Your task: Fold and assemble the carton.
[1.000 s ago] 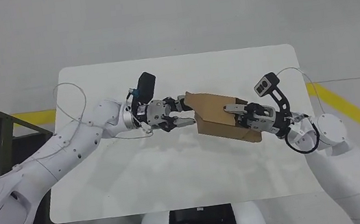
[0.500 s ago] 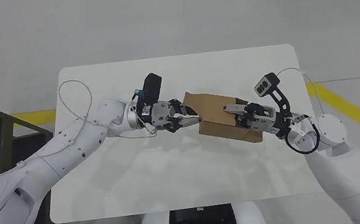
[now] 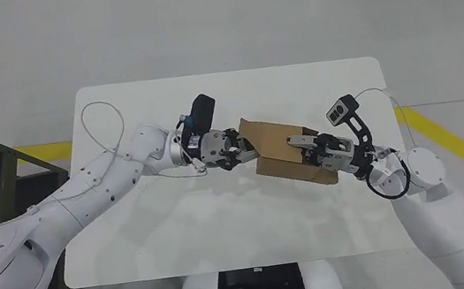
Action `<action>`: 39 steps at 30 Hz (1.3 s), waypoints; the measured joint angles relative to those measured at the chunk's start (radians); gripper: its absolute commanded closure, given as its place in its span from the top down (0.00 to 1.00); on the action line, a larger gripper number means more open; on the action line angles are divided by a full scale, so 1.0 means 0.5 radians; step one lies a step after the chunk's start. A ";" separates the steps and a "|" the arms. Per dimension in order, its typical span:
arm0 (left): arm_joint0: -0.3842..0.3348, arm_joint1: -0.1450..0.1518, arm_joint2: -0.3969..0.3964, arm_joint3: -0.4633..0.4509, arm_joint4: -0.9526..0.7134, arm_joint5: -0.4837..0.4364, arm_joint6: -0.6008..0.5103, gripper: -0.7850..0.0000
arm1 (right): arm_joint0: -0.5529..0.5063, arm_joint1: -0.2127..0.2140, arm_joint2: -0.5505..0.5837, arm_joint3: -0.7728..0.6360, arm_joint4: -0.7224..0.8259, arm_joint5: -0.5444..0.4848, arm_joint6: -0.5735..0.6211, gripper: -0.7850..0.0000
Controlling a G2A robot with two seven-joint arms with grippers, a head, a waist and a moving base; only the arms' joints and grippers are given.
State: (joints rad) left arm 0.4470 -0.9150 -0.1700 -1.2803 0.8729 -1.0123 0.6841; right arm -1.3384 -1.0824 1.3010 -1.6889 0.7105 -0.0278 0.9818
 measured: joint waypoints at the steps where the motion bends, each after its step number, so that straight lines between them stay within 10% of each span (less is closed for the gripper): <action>1: 0.002 -0.001 0.000 0.005 -0.005 0.000 0.000 0.22 | 0.001 0.000 -0.001 0.003 0.001 0.000 -0.001 0.00; 21: 0.108 0.179 -0.285 0.040 0.071 0.000 0.247 0.28 | -0.033 0.007 0.042 0.029 -0.024 0.002 0.005 0.00; 33: 0.075 0.107 -0.322 -0.012 -0.016 0.000 0.106 0.44 | -0.023 0.001 -0.036 0.001 -0.077 0.037 0.015 0.00; 39: 0.012 0.075 -0.243 0.011 -0.070 0.000 -0.083 0.73 | -0.009 -0.001 -0.044 0.014 -0.077 0.032 0.008 0.00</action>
State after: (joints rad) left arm 0.4529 -0.8774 -0.2917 -1.2746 0.8380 -1.0123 0.6424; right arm -1.3426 -1.0828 1.2791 -1.6819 0.6721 -0.0119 0.9858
